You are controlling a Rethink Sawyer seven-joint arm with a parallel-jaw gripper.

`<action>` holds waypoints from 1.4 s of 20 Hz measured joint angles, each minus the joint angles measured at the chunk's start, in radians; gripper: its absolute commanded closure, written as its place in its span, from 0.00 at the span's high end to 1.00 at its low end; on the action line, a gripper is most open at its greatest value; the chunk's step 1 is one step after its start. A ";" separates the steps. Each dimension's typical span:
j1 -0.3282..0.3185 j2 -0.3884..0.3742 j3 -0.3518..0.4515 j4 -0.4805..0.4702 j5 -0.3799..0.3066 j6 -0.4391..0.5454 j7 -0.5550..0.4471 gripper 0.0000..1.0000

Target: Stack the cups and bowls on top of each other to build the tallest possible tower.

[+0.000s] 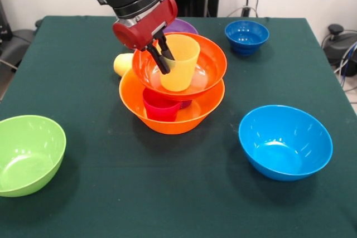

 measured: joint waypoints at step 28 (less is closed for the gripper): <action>0.007 -0.014 0.003 0.001 0.000 0.000 0.000 1.00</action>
